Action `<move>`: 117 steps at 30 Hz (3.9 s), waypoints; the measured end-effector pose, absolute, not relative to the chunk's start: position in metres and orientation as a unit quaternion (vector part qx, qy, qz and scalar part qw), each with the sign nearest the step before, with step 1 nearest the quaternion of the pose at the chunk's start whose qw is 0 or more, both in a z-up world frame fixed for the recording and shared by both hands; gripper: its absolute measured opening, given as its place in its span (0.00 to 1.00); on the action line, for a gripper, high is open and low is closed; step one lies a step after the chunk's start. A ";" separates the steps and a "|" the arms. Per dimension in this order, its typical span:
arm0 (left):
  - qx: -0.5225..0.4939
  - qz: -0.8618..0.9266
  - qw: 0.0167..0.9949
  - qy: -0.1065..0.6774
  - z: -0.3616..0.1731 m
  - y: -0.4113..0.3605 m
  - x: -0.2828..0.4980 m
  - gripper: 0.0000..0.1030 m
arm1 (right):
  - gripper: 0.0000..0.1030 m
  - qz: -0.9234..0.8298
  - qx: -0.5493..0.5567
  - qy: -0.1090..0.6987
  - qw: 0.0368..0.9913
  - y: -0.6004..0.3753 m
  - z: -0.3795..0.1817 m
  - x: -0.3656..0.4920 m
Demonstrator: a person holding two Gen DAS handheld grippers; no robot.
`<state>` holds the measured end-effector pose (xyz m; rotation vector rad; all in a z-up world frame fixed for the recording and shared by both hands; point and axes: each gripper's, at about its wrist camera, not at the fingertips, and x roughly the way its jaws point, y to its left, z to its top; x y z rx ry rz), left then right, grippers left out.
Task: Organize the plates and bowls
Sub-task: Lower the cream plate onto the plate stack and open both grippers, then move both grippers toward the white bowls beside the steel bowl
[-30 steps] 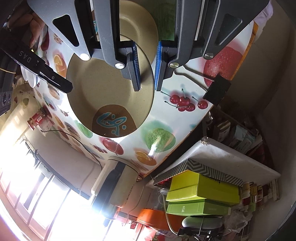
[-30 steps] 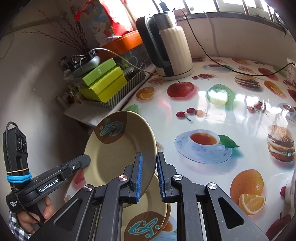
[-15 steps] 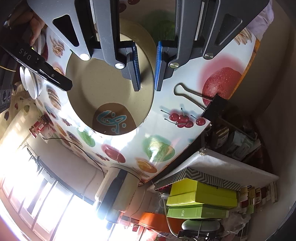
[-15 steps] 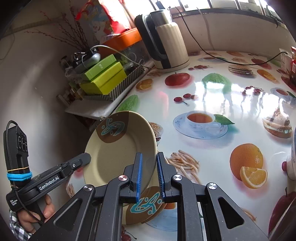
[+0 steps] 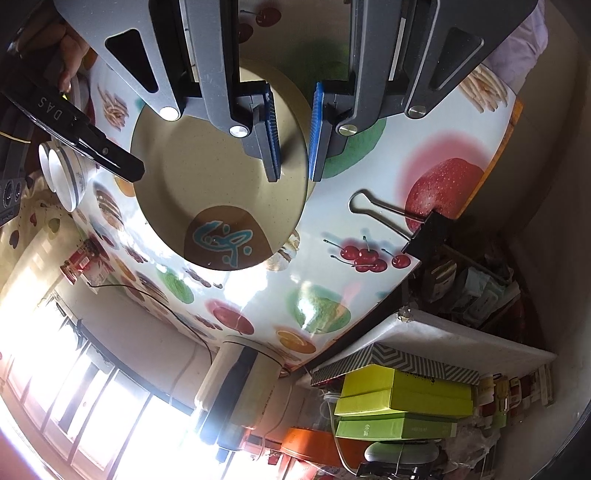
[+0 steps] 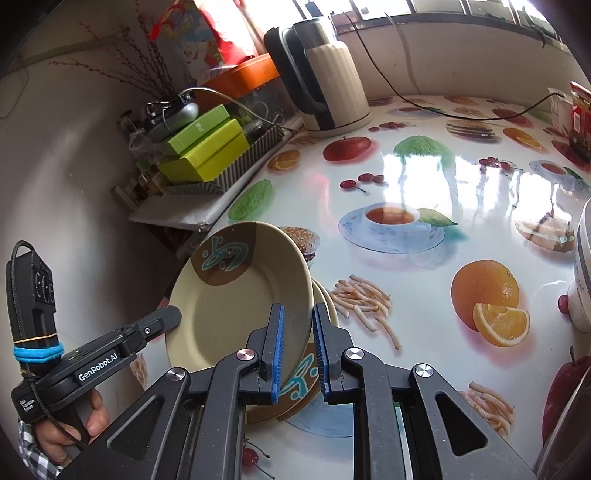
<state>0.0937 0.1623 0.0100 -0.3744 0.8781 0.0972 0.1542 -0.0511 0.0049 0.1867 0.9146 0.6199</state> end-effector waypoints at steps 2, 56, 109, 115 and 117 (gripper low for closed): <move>-0.180 0.047 0.887 0.423 0.009 0.161 0.092 0.15 | 0.15 0.293 0.089 0.435 0.847 -0.052 0.003 0.152; -0.170 0.055 0.882 0.435 -0.005 0.157 0.091 0.17 | 0.19 0.276 0.059 0.442 0.851 -0.047 -0.013 0.145; -0.020 -0.046 0.919 0.390 0.060 0.010 0.114 0.42 | 0.65 0.139 0.063 0.366 0.918 -0.171 0.049 0.101; -0.007 -0.072 0.917 0.391 0.065 -0.017 0.126 0.42 | 0.66 0.113 0.071 0.361 0.923 -0.196 0.055 0.102; -0.005 -0.079 0.916 0.393 0.065 -0.024 0.131 0.42 | 0.66 0.104 0.075 0.358 0.925 -0.205 0.057 0.102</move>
